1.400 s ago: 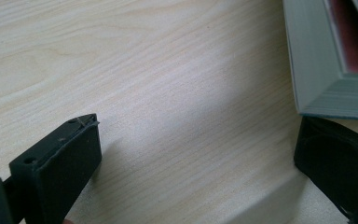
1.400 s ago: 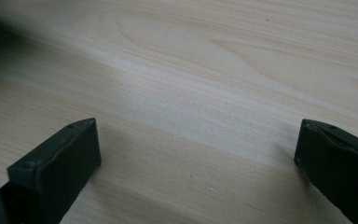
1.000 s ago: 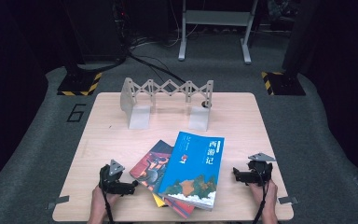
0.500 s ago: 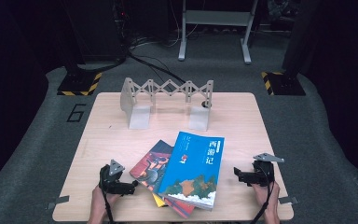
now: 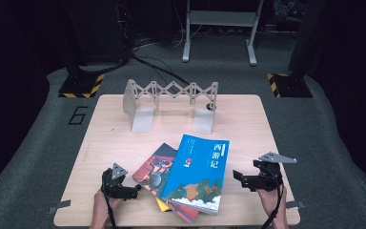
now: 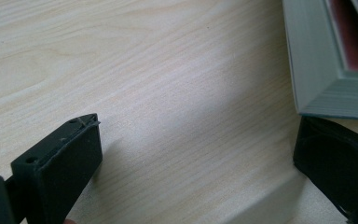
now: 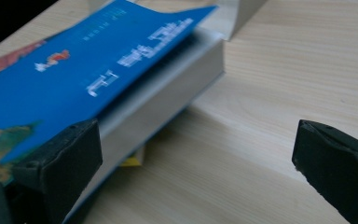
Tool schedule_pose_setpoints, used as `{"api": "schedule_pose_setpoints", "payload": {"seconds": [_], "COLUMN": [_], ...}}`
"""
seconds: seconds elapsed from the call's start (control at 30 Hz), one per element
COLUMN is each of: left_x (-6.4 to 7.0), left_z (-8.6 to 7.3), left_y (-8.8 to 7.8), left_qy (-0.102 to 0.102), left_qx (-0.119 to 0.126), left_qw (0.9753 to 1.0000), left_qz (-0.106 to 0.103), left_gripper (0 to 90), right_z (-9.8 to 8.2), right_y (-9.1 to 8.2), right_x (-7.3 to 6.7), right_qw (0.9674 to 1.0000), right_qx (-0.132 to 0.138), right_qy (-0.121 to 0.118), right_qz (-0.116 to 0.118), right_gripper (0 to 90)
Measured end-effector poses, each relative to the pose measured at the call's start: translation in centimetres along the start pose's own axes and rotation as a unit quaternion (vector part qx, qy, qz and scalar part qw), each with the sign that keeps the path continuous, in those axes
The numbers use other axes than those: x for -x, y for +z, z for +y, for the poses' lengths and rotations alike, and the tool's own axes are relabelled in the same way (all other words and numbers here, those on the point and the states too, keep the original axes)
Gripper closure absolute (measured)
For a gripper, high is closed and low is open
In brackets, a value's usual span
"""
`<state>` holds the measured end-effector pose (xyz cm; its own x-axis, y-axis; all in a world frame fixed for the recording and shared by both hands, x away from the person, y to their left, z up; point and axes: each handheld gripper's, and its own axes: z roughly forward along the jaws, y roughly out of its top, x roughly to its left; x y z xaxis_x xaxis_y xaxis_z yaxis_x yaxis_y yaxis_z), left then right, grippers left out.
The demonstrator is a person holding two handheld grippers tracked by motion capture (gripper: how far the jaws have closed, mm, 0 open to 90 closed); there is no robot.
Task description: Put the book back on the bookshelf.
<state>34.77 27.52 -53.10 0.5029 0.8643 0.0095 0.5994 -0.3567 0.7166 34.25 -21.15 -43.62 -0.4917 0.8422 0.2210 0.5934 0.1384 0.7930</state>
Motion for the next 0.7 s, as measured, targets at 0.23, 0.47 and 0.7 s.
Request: {"api": "schedule_pose_setpoints", "payload": {"seconds": [0.23, 0.47, 0.7], "left_x": [0.0, 0.0, 0.0], "left_z": [0.0, 0.0, -0.1], "left_y": [0.0, 0.0, 0.1], "left_qy": [-0.002, 0.002, -0.002], "left_qx": [0.001, -0.002, 0.006], "left_qw": [1.0, 1.0, 1.0], "left_qz": [0.0, 0.0, 0.003], "left_gripper": [0.9, 1.2, 1.5], "right_z": [1.3, 0.5, -1.3], "right_y": [1.1, 2.3, 2.3], "right_x": [-3.8, -5.4, -6.7], "right_qw": [0.9984, 0.9964, 0.9934], "right_qx": [-0.021, -0.048, -0.066], "right_qy": [-0.046, -0.051, -0.054], "right_qz": [0.027, 0.047, 0.077], "right_gripper": [3.4, 7.9, 9.4]}}
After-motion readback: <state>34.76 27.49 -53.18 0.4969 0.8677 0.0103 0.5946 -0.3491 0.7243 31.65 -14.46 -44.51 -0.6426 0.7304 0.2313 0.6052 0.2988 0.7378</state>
